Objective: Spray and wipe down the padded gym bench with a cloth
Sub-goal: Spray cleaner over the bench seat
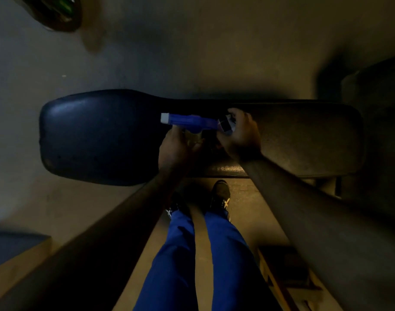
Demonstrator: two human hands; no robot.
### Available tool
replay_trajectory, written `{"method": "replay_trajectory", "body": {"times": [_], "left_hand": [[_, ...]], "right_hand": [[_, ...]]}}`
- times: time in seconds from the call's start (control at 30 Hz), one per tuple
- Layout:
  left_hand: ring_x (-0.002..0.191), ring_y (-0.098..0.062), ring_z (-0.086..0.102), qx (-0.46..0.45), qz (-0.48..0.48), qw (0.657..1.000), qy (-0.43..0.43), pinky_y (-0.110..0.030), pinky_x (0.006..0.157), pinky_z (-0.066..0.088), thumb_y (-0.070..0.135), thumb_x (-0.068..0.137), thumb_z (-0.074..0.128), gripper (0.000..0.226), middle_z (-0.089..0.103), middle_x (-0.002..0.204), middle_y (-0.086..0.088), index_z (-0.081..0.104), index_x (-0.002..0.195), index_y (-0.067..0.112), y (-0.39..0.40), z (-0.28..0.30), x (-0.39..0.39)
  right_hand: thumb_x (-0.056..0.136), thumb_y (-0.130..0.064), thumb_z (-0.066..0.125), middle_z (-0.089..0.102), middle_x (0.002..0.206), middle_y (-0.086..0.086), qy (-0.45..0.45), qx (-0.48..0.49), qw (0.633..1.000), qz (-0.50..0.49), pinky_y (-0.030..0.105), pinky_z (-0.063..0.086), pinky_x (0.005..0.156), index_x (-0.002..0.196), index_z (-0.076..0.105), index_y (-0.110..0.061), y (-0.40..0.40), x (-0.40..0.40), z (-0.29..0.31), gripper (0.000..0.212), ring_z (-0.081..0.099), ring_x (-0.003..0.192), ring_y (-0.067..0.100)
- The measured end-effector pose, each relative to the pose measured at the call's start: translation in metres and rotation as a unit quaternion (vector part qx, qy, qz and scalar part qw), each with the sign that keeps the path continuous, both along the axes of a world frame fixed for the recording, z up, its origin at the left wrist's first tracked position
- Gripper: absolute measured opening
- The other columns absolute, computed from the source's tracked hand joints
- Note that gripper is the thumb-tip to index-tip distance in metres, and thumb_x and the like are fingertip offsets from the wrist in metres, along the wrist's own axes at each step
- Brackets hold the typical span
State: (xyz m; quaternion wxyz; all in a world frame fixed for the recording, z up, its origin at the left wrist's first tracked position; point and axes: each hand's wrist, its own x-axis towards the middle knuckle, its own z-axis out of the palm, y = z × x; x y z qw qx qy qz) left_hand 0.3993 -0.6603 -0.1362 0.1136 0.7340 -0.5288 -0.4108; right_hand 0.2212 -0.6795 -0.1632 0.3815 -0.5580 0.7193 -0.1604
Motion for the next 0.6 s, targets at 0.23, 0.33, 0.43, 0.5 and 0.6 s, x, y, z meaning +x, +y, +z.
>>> {"method": "replay_trajectory", "body": {"times": [0.23,0.33,0.43,0.5,0.6], "left_hand": [[0.087,-0.014,0.062,0.043,-0.050,0.994,-0.084,-0.026,0.067,0.041,0.054,0.083,0.061,0.041,0.061,0.103,0.005,0.058,0.112,0.024,-0.001,0.027,0.023],[0.101,-0.024,0.060,0.043,-0.035,0.993,-0.103,-0.036,0.080,0.049,0.040,0.084,0.066,0.046,0.060,0.117,-0.005,0.055,0.122,0.017,0.000,0.034,0.040],[0.105,-0.020,0.057,0.040,-0.027,0.994,-0.098,-0.039,0.087,0.052,0.038,0.086,0.067,0.053,0.055,0.125,-0.006,0.050,0.132,0.017,0.001,0.037,0.052],[0.105,-0.019,0.056,0.031,-0.026,0.994,-0.098,-0.033,0.085,0.049,0.038,0.087,0.066,0.053,0.054,0.125,-0.006,0.049,0.132,0.018,0.004,0.032,0.060],[0.103,-0.025,0.059,0.010,-0.017,0.995,-0.099,-0.033,0.080,0.046,0.043,0.082,0.064,0.051,0.060,0.118,-0.010,0.055,0.124,0.015,0.011,0.027,0.073]], "right_hand": [[0.070,-0.033,0.079,0.052,0.139,-0.018,-0.235,0.053,0.966,0.097,0.035,0.053,0.101,0.145,0.045,-0.038,-0.006,0.012,0.071,0.082,0.059,0.113,0.001],[0.069,-0.037,0.082,0.064,0.131,-0.007,-0.277,0.062,0.949,0.137,0.040,0.054,0.102,0.135,0.056,-0.038,-0.017,0.019,0.084,0.071,0.063,0.117,0.008],[0.074,-0.039,0.082,0.074,0.112,-0.006,-0.294,0.054,0.941,0.159,0.042,0.056,0.099,0.118,0.069,-0.033,-0.027,0.034,0.091,0.047,0.069,0.106,0.009],[0.080,-0.032,0.083,0.076,0.111,-0.006,-0.292,0.036,0.940,0.172,0.044,0.055,0.100,0.118,0.072,-0.026,-0.030,0.045,0.090,0.040,0.070,0.106,0.010],[0.077,-0.055,0.080,0.074,0.113,-0.008,-0.226,-0.014,0.952,0.205,0.041,0.055,0.099,0.134,0.064,-0.027,-0.032,0.063,0.089,0.065,0.068,0.106,0.010]]}}
